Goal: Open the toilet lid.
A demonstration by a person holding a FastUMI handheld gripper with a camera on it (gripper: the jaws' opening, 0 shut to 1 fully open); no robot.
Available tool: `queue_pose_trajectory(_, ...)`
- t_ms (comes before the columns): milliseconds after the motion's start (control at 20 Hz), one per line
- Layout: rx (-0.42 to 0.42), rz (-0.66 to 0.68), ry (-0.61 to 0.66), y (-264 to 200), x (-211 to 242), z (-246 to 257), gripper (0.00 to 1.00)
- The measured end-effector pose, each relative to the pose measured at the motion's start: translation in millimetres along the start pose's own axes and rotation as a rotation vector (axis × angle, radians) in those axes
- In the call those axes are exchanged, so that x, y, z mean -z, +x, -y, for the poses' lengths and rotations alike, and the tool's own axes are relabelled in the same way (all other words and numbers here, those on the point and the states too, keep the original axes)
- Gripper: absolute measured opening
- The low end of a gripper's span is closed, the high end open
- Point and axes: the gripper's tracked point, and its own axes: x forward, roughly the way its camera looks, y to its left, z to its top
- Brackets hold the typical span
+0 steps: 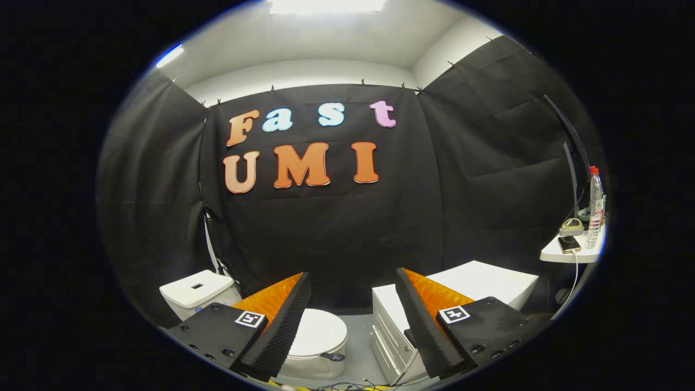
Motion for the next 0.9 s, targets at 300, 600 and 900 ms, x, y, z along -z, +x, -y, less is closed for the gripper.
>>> queue_pose_trajectory(300, -0.012, -0.006, 0.042, 10.8, 22.5, -4.7, 1.00)
queue_pose_trajectory(600, 0.001, 0.004, 0.104, 52.3, 74.0, -10.2, 0.99)
queue_pose_trajectory(900, 0.045, -0.060, 0.165, 82.9, 167.1, -10.9, 0.99)
